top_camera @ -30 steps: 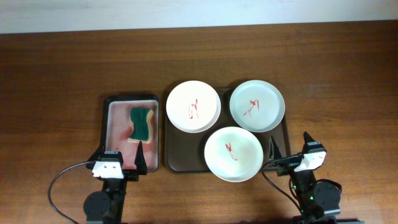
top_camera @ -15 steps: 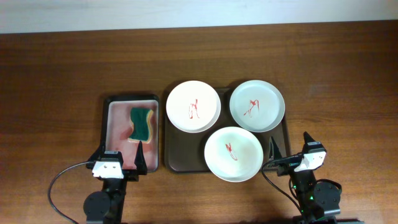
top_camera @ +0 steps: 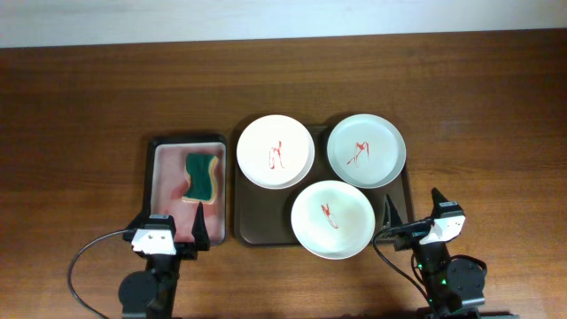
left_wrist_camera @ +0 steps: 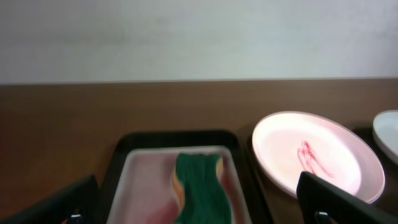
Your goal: Clean dirty plates on tray and stack at the side
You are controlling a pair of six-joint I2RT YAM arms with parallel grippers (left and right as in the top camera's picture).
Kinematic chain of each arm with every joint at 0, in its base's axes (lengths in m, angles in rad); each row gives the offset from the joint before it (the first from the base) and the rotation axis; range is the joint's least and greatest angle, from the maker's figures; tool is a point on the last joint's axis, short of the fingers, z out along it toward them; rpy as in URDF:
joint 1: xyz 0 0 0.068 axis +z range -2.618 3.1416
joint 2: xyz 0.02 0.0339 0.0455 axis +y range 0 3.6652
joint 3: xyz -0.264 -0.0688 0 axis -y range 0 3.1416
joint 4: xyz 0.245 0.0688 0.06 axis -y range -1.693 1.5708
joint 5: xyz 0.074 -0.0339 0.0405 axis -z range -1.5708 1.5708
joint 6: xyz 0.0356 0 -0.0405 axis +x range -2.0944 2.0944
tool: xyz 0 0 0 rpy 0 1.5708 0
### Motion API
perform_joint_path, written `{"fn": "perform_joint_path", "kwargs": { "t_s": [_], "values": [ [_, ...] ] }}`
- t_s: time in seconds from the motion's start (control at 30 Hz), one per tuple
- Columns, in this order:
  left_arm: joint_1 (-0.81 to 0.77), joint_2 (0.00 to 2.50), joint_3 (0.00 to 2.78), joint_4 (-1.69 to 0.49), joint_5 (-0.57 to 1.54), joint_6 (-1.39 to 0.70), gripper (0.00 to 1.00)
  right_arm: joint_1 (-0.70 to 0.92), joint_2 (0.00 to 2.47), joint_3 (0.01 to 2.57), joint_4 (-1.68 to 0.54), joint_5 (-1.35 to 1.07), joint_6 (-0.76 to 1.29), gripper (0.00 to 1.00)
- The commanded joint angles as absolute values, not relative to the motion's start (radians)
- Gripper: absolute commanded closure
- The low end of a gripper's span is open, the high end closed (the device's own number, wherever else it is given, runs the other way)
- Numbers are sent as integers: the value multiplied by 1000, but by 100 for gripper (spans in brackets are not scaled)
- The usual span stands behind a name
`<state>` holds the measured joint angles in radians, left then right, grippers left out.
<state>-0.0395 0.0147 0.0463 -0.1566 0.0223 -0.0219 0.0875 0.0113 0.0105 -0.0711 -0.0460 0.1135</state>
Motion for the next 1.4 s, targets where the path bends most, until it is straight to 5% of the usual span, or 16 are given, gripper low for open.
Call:
{"fn": "perform_joint_path", "kwargs": {
  "t_s": [0.0, 0.27, 0.57, 0.9, 1.1, 1.17, 1.37],
  "values": [
    [-35, 83, 149, -242, 38, -7, 1, 84, 28, 50, -121, -70, 147, 1],
    [-34, 584, 498, -394, 38, -7, 1, 84, 345, 376, -418, -136, 147, 1],
    [-34, 1209, 1094, -873, 38, -6, 1, 84, 899, 833, -805, -137, 147, 1],
    [-35, 1497, 1117, -693, 138, -48, 0, 84, 1131, 948, -902, -218, 147, 1],
    [-66, 1700, 1117, -692, 139, -64, 13, 84, 1131, 948, -902, -217, 147, 1],
    [-86, 1749, 1117, -692, 134, -64, 26, 84, 1131, 948, -902, -217, 147, 1],
    [-97, 1824, 1115, -693, 73, -64, 32, 84, 1131, 948, -902, -217, 147, 1]
  ]
}}
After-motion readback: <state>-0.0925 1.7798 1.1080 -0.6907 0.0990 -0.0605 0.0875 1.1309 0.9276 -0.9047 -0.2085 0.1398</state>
